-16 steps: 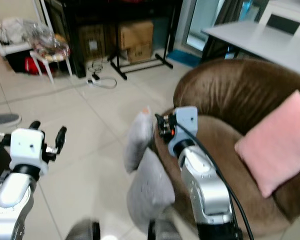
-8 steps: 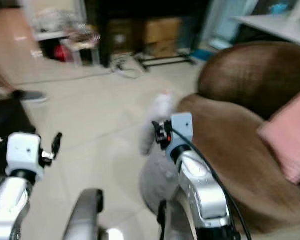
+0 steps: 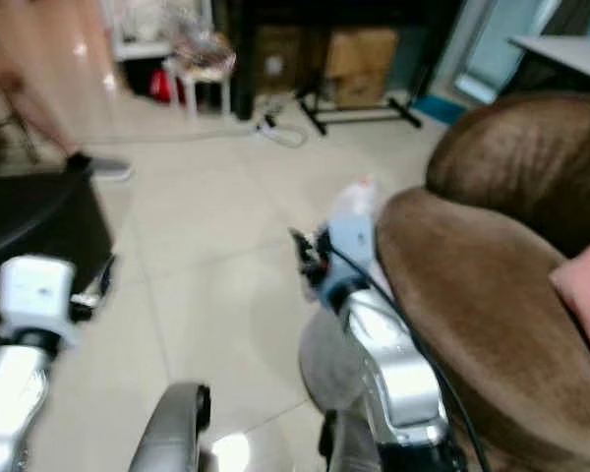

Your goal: Move the pillow to the sofa from floor

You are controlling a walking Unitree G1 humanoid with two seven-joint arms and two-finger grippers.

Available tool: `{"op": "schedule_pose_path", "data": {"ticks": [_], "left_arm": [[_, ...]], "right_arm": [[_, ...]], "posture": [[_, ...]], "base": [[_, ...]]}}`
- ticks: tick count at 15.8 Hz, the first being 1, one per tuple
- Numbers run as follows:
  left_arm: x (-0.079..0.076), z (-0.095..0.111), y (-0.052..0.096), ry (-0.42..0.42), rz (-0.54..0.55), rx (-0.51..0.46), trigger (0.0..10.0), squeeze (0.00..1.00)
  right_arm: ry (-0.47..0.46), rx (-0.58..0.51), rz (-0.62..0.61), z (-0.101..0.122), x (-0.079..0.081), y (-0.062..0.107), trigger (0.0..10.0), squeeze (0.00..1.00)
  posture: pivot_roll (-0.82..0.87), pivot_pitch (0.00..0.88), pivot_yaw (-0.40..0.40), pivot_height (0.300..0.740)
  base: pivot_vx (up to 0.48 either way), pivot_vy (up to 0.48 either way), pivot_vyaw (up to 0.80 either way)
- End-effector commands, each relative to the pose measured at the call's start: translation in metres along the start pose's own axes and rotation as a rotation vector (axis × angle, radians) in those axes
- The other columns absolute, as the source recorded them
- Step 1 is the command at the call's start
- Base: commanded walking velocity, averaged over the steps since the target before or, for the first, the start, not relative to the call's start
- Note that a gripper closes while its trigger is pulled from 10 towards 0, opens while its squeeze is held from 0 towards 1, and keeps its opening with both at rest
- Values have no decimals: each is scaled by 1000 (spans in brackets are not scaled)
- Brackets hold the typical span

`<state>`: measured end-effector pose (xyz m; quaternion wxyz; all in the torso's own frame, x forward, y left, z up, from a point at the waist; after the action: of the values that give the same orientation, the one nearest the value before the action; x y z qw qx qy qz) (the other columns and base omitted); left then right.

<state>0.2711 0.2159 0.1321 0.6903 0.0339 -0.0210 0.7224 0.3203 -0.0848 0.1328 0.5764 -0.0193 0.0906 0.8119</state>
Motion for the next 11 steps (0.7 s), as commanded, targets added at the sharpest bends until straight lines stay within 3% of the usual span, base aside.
{"op": "schedule_pose_path", "data": {"ticks": [1,4,7,9,11], "left_arm": [[-11,2,-3,23,-33,-8,10000,0],[-7,2,-4,14,-26,-8,10000,0],[-4,3,-5,10,-23,-11,10000,0],[-6,1,-6,7,-29,-6,10000,0],[-7,-1,-6,2,-35,-2,10000,0]], "right_arm": [[6,49,-71,-12,-20,5,10000,0],[-55,19,-86,-7,-23,5,10000,0],[-40,38,-126,-11,-31,5,10000,0],[-22,55,-130,-15,-34,6,10000,0],[-13,53,-137,-16,-37,6,10000,0]], "posture": [[-48,0,-62,590],[-47,0,-60,590],[-50,0,-56,590],[-55,0,-54,590],[-55,0,-54,590]], "base": [[382,0,0],[379,0,0],[381,0,0],[382,0,-763],[371,0,0]]}}
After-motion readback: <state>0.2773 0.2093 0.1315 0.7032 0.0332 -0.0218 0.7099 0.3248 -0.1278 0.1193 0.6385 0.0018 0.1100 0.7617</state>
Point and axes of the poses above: a point about 5 cm out from each wrist's last joint towards the gripper, its own y axis pointing back from the gripper into the wrist, its own z axis along the axis of the wrist's last joint, x = y × z, the point moved 5 cm from there along -y, pointing out of the wrist towards the gripper, and after that the axes turned 13 degrees about y, right-handed, at the moved point
